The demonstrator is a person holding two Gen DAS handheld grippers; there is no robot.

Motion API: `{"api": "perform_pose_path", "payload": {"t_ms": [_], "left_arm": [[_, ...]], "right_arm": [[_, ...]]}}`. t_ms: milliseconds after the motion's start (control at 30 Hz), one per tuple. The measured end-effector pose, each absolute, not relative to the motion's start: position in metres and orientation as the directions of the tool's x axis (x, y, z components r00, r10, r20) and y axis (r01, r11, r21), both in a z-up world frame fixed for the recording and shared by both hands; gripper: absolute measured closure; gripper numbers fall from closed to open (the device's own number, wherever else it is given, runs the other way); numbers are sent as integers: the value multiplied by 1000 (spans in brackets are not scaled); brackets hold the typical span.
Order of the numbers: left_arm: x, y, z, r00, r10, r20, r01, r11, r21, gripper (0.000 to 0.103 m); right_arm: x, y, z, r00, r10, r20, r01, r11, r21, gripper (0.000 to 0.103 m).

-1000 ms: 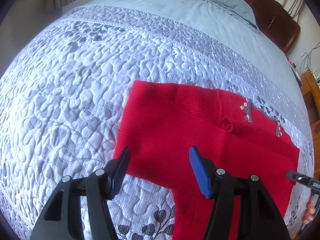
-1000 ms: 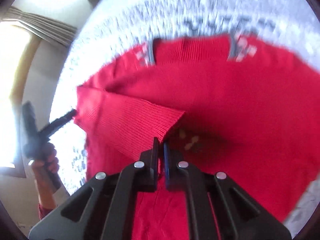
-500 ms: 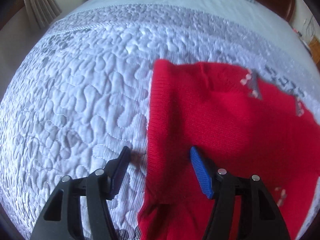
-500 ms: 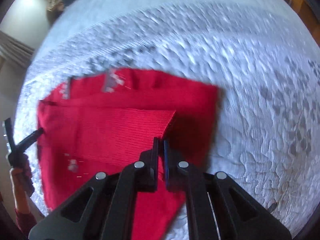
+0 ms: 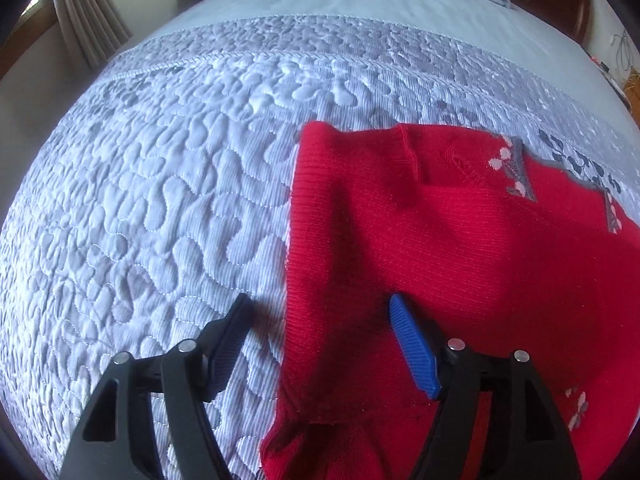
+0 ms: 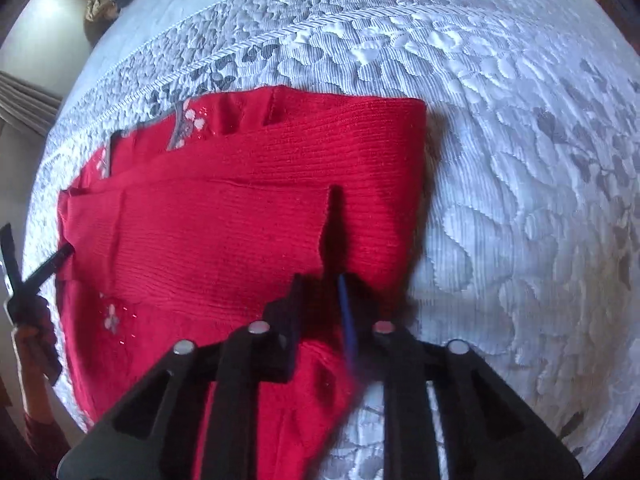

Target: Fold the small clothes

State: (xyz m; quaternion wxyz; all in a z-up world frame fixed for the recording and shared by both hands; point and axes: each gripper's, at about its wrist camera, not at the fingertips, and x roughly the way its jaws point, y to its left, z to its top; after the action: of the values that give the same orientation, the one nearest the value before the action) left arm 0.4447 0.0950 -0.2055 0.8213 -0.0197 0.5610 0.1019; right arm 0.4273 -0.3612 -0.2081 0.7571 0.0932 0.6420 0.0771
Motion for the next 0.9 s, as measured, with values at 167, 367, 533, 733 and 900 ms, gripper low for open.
{"api": "perform_pose_path", "payload": {"t_ms": [167,367,533,733,900], "left_arm": [[445,95,-205,345,146,-927,-187,979,85,30],[437,101,-196,327,112,-938,-201,979,47,31],[364,104,-178,273,2,-962,-128,991,-34,25],[247,109,-176,207,-53,-977,-34,998,-61,24],[184,109,-170,202,-64,-977,-1,998,-65,24]], "right_arm": [[420,-367,-209,162,227,-960,33,971,236,103],[403,-372,-198,189,279,-942,48,955,292,101],[324,-362,-166,179,330,-927,-46,944,327,69],[197,-345,-177,64,393,-918,-104,917,385,69],[125,-337,-181,34,394,-918,-89,916,390,68]]}}
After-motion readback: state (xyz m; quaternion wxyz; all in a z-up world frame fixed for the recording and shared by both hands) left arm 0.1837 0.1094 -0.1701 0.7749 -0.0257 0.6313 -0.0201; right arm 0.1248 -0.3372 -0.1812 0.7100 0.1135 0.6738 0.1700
